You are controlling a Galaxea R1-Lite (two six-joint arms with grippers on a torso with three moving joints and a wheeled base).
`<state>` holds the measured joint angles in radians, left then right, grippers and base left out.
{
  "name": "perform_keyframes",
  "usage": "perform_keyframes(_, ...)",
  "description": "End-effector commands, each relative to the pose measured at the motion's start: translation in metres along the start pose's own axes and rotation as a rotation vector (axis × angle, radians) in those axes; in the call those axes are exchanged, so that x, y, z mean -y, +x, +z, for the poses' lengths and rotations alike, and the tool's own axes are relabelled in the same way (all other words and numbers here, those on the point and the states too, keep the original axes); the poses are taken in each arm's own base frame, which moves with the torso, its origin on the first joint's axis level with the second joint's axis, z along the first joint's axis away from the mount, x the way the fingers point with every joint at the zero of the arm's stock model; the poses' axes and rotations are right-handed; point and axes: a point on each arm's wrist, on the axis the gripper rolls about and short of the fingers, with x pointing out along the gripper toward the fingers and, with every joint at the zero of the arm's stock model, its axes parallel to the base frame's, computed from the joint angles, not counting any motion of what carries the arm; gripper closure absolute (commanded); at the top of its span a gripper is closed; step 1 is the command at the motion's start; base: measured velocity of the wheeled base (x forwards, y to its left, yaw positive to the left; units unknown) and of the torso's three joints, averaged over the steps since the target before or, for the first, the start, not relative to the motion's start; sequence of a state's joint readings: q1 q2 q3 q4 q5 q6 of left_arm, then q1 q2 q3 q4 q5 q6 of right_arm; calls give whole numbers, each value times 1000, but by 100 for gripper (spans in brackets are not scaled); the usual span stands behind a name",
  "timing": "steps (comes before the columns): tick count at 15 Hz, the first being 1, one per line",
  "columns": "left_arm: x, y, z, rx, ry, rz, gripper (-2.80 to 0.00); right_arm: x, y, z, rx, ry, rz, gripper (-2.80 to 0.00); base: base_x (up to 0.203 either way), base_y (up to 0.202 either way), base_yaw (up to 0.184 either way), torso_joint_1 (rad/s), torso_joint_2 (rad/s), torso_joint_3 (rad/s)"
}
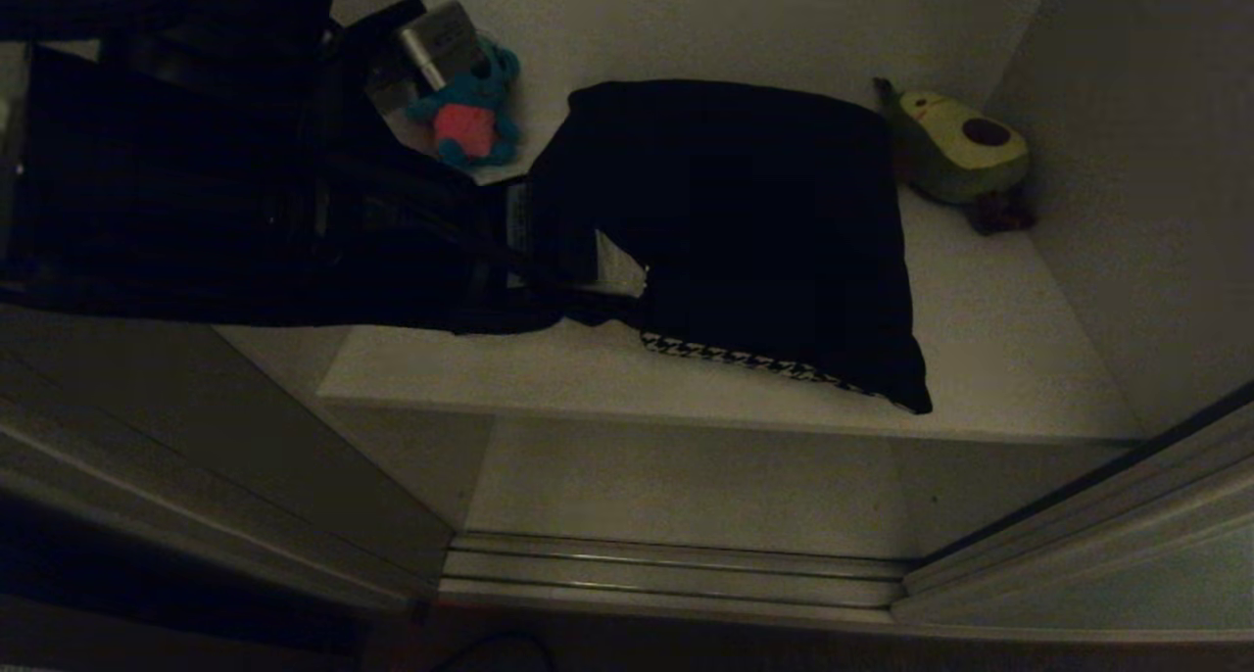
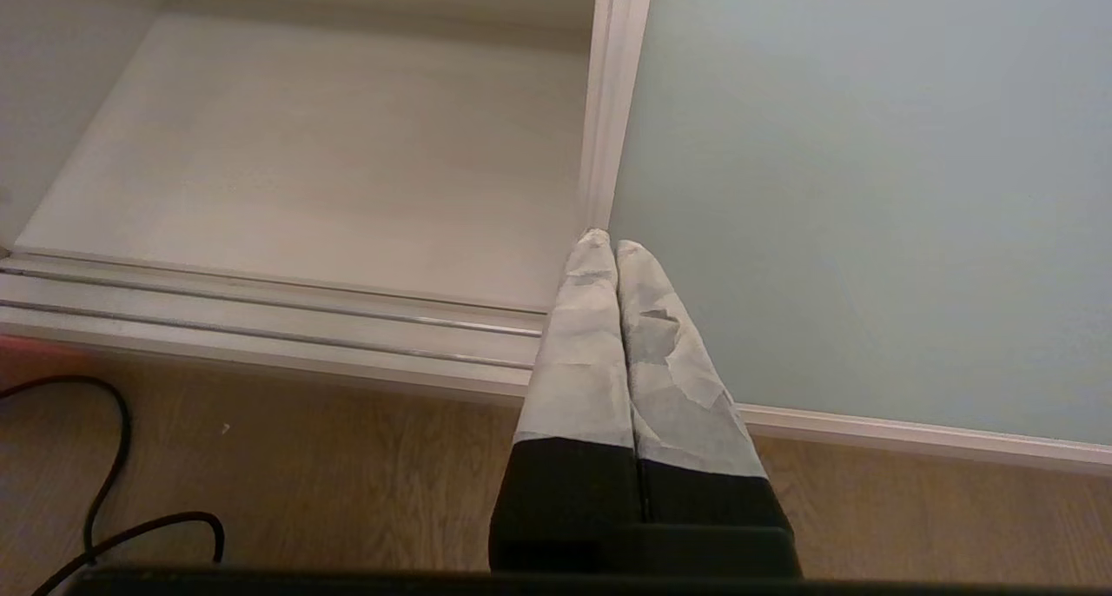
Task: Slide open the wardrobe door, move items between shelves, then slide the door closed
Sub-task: Place the pillow on the higher shelf
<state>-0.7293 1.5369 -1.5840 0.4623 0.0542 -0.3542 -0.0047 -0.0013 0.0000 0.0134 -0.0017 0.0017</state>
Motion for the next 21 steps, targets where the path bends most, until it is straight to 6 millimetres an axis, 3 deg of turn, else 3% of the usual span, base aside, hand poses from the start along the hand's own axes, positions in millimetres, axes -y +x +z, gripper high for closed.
perform_keyframes(1, 4, 3, -3, -28, 0, -37, -280, 0, 0, -1, -5, 0, 0, 0, 0, 0, 0, 0, 0, 0)
perform_keyframes(2, 3, 0, -2, -20, -10, -35, 0, 0, 0, -1, -5, 0, 0, 0, 0, 0, 0, 0, 0, 0)
perform_keyframes(6, -7, -30, 4, 85, -34, 91, 0, 0, 0, -1, -5, 0, 0, 0, 0, 0, 0, 0, 0, 0)
perform_keyframes(13, -22, -87, -43, -92, 11, 136, 0, 0, 0, -1, -5, 0, 0, 0, 0, 0, 0, 0, 0, 0)
perform_keyframes(17, -39, -127, -65, -55, 110, 180, 0, 0, 0, -1, -3, 0, 0, 0, 0, 0, 0, 0, 0, 0)
perform_keyframes(21, -64, -168, -88, 41, 123, 374, 0, 0, 0, -1, -5, 0, 0, 0, 0, 0, 0, 0, 0, 0)
